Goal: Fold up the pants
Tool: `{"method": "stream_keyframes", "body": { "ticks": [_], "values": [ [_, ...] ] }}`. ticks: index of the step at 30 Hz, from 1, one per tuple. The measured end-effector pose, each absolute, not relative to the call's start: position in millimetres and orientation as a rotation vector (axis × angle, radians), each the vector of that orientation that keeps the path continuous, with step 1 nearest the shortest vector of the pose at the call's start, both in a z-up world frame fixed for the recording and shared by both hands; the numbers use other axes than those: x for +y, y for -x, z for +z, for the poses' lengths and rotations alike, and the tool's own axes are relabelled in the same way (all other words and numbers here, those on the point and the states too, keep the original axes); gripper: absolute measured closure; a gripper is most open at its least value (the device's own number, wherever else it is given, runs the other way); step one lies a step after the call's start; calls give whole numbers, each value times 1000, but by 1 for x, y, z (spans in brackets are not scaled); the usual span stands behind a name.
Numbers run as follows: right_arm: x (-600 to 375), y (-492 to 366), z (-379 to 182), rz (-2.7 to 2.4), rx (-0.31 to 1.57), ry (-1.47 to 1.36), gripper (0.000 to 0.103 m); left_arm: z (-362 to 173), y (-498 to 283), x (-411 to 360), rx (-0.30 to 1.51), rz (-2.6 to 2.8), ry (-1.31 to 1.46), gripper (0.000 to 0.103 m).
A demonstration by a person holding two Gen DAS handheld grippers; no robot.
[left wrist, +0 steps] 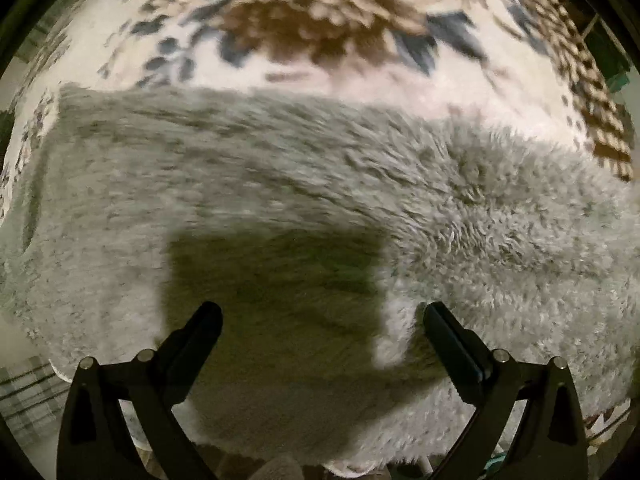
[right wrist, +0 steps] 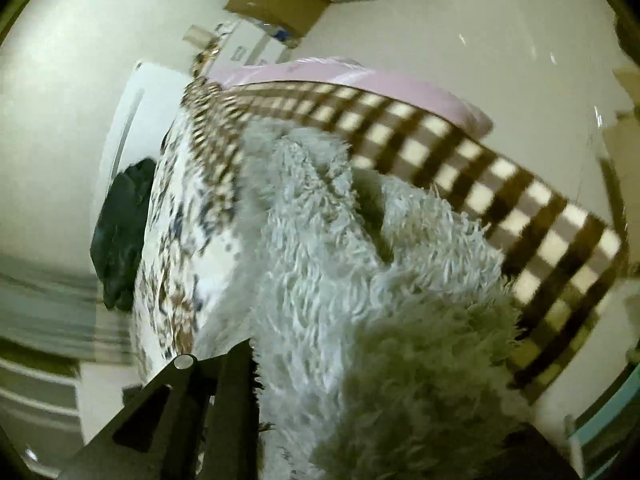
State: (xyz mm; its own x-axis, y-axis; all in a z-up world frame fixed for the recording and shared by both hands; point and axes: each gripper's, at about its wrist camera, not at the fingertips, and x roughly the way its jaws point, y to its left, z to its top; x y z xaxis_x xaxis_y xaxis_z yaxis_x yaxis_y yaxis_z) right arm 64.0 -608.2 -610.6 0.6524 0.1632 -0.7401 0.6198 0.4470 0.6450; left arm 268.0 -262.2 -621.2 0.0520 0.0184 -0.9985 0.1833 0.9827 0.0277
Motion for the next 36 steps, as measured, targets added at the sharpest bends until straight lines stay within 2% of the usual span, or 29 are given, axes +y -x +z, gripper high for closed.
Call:
{"method": "stream_keyframes", "body": {
  "ticks": [6,13,18,21,23,24,25,26,27,30,36],
  "values": [
    [-556,-84,-540,-267,871,-897,86,-581,-271,-206,1464,-108,-73,0],
    [-408,-146,-491,-111,940,-584,86,-539,-275,-87,1426,-25,52,0],
    [-281,-196,-511,13,1043,-430,86,-523,-269,16,1407,76,119,0],
    [-196,-222,-550,100,1143,-305,85,-530,-270,63,1408,122,126,0],
    [-153,-232,-579,162,1243,-231,75,-536,-271,86,1422,133,152,0],
    [-142,-232,-592,185,1287,-216,57,-538,-273,93,1425,129,169,0],
    [-136,-234,-603,216,1327,-227,47,-539,-276,98,1425,113,187,0],
    [-133,-229,-606,241,1342,-261,32,-536,-277,98,1421,90,201,0],
    [-135,-224,-604,253,1339,-284,25,-532,-279,96,1416,67,212,0],
    [-158,-202,-587,266,1332,-344,18,-528,-290,74,1407,-42,232,0],
    [-245,-168,-561,109,1358,-414,18,-538,-317,-17,1467,-288,245,0]
  ]
}}
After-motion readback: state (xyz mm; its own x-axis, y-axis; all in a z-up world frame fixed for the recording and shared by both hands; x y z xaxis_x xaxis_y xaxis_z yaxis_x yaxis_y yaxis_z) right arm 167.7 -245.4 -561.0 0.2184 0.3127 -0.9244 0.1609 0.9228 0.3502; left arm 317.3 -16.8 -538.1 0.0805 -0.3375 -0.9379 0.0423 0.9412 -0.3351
